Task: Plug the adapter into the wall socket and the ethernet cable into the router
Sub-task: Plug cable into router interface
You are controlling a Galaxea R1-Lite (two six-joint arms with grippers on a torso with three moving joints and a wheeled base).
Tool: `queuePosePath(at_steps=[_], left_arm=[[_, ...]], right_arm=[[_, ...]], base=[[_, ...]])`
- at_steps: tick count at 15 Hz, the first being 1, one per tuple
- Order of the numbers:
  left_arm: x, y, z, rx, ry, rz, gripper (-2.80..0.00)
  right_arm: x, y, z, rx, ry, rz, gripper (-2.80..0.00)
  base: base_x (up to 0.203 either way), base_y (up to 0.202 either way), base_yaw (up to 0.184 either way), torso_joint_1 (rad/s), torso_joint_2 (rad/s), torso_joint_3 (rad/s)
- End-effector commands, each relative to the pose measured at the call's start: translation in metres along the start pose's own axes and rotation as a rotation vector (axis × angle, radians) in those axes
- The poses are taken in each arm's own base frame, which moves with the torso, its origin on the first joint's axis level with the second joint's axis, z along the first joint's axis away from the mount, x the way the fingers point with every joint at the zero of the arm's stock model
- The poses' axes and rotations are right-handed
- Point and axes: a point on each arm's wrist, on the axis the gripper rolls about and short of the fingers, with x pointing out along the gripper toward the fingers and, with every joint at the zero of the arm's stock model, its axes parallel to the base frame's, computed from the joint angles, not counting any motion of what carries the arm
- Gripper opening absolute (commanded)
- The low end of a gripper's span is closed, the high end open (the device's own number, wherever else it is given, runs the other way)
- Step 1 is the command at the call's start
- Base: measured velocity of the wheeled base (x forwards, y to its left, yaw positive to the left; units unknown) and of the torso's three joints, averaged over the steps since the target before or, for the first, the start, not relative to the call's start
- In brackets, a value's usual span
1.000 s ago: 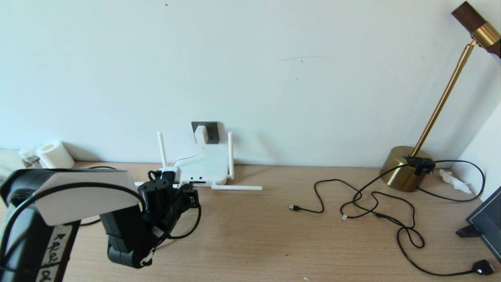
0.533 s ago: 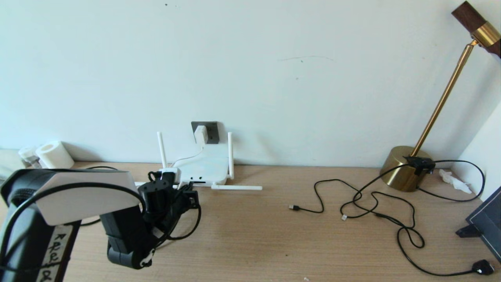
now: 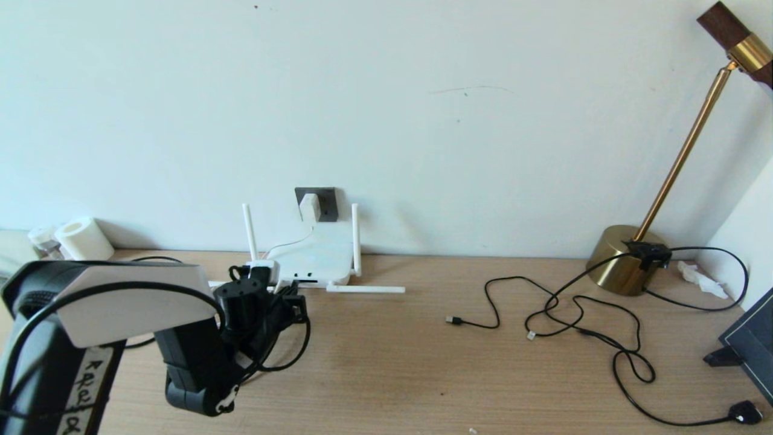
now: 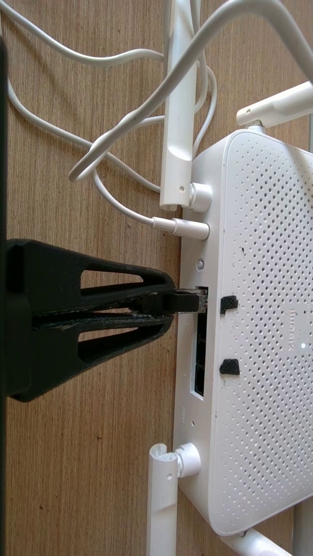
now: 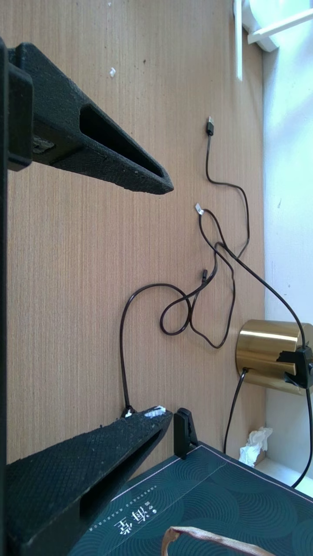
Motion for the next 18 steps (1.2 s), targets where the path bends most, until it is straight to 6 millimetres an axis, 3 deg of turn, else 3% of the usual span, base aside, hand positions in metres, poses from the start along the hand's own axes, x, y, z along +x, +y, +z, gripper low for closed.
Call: queuePosePath(at_steps=[1, 18], left_arm=[[-0.0001, -0.0007, 0.0011, -0.002, -0.009, 0.0, -2.8], [-0.0015, -0.0016, 0.0039, -0.001, -0.016, -0.001, -2.8]], right_arm=[[0.0001, 0.0, 0.0001, 0.0, 0.001, 0.0, 0.0], [0.0001, 0.0, 0.0001, 0.0, 0.001, 0.0, 0.0]], base=[[0.0, 0.0, 0.0, 0.0, 0.0, 0.0], [0.0, 0.0, 0.0, 0.0, 0.0, 0.0]])
